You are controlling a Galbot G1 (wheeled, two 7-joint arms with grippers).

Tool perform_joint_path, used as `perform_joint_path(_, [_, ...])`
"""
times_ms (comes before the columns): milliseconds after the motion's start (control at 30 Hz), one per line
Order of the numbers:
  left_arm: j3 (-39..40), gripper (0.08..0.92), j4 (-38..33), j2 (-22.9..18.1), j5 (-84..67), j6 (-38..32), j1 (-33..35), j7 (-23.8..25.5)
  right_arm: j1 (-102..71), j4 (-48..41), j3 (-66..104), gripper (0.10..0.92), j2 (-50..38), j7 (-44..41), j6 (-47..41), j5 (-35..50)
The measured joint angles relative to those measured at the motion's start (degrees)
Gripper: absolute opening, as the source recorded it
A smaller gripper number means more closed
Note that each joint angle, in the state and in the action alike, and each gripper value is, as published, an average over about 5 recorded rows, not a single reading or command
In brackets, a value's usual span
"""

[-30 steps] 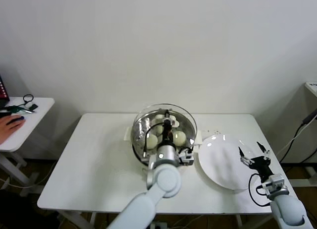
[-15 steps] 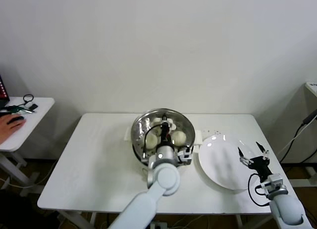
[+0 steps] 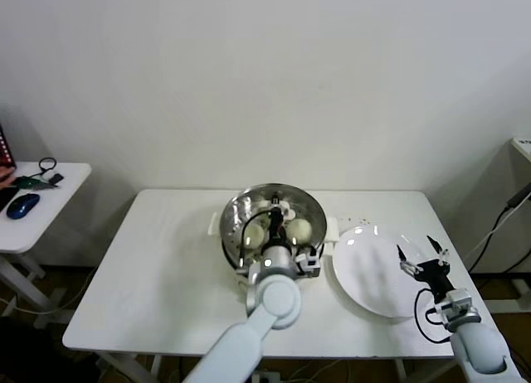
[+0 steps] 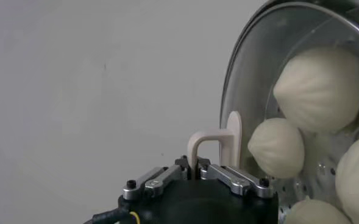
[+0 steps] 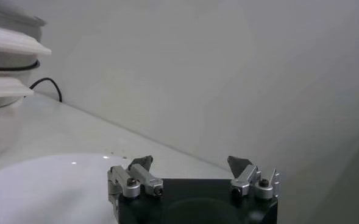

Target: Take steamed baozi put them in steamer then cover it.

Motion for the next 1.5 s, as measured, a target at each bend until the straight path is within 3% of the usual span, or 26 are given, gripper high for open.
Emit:
perform_joint_path(833, [0.6, 0.167, 0.6, 0.8, -2.7, 0.0, -0.1, -2.7, -0.1, -0.3, 0.3, 0.823, 0.3, -0.3, 0.0, -0.2])
perform_joint_path(1500, [0.7, 0.725, -8.3, 6.8, -7.3, 0.0, 2.2, -1.3, -0.1, 1.9, 0.3, 0.823, 0.3, -0.6, -5.0, 1.7])
